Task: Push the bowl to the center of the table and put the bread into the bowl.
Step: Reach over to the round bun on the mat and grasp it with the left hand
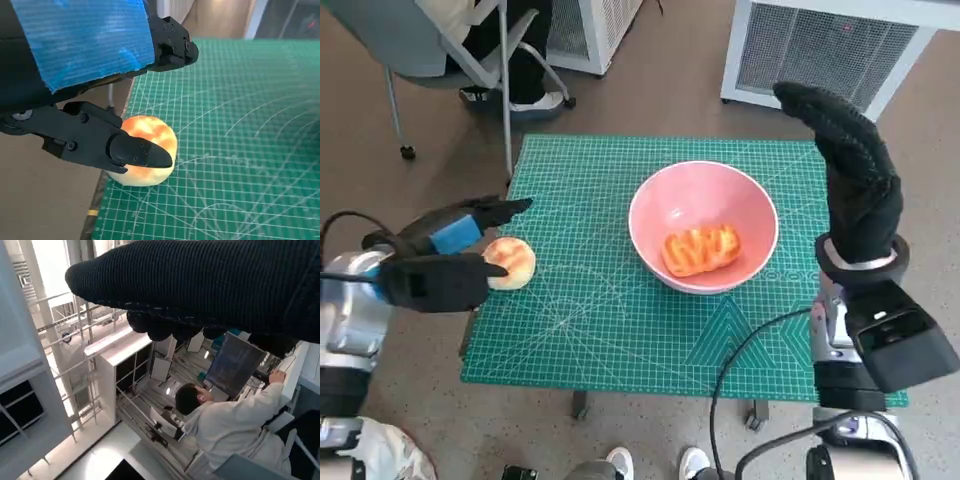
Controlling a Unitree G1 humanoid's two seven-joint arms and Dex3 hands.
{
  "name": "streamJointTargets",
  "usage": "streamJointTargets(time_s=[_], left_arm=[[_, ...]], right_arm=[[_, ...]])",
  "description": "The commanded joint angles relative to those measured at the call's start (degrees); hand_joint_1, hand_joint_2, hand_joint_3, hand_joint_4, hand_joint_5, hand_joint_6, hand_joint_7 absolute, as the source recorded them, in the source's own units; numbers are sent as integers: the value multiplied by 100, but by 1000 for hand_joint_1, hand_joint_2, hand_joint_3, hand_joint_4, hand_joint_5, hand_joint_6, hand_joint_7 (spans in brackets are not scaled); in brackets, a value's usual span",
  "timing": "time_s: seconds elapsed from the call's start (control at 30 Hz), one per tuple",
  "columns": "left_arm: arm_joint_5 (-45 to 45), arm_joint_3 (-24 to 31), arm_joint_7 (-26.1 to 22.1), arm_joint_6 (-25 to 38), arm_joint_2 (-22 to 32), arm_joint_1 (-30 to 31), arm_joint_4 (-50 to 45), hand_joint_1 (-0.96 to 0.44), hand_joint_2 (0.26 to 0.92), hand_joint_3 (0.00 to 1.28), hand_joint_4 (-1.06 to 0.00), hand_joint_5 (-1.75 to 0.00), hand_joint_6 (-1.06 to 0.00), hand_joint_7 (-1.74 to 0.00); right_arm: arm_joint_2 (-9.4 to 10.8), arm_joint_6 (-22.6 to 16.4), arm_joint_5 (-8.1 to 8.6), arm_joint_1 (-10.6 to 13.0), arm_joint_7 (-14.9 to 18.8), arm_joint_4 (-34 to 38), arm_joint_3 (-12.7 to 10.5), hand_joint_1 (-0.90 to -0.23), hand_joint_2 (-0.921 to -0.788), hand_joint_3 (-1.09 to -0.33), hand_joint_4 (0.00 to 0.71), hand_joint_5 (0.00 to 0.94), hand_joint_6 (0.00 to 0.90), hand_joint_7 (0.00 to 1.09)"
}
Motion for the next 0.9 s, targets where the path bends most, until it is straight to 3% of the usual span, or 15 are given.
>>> streamJointTargets(time_s=[0.03, 0.37, 0.63, 0.9], left_arm=[[196, -225, -28, 97, -72, -200, 276, -312, 894, 10, -75, 0, -220, -8], [460, -632, -170, 258, -203, -477, 711, -194, 870, 0, -119, -15, -236, -11], [651, -896, -160, 352, -348, -706, 1169, -51, 901, 9, -234, -17, -347, -29], [719, -968, 3, 426, -452, -657, 1265, 52, 920, 92, -596, -58, -561, -63]], right_arm=[[-48, 65, -74, 132, -67, -37, -35, -584, -921, -715, 320, 3, 61, 636], [-61, 24, -168, 138, -145, -38, -37, -582, -921, -714, 322, 4, 61, 635], [-57, 27, -214, 125, -177, -33, -36, -581, -921, -715, 321, 3, 61, 635], [-44, 41, -168, 101, -138, -5, -24, -595, -921, -712, 321, 3, 62, 635]])
